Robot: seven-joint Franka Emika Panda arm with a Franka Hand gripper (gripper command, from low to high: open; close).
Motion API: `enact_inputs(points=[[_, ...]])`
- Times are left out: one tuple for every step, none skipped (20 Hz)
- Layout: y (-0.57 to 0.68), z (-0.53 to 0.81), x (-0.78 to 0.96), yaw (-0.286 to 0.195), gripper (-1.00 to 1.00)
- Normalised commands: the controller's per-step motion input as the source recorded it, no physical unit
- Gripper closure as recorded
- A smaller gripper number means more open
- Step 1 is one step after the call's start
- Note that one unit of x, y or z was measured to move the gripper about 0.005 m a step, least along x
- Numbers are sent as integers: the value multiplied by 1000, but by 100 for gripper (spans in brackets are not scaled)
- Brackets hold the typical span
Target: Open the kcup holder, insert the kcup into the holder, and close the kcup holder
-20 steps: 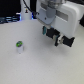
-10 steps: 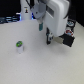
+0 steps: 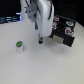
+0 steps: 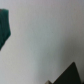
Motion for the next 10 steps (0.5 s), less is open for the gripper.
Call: enact_inputs(points=[[-530,-81,-289,-213,-100],[-533,-122,-296,-214,-100],[-530,-156,-308,-214,-100],[-526,-184,-338,-211,-100],[-523,-214,-369,-211,-100],[-523,-266,-397,-233,-100],[-513,-294,-389,-236,-100],[-517,-325,-407,-229,-100],[-528,-335,-425,-223,-100],[-542,-334,-441,-213,-100]])
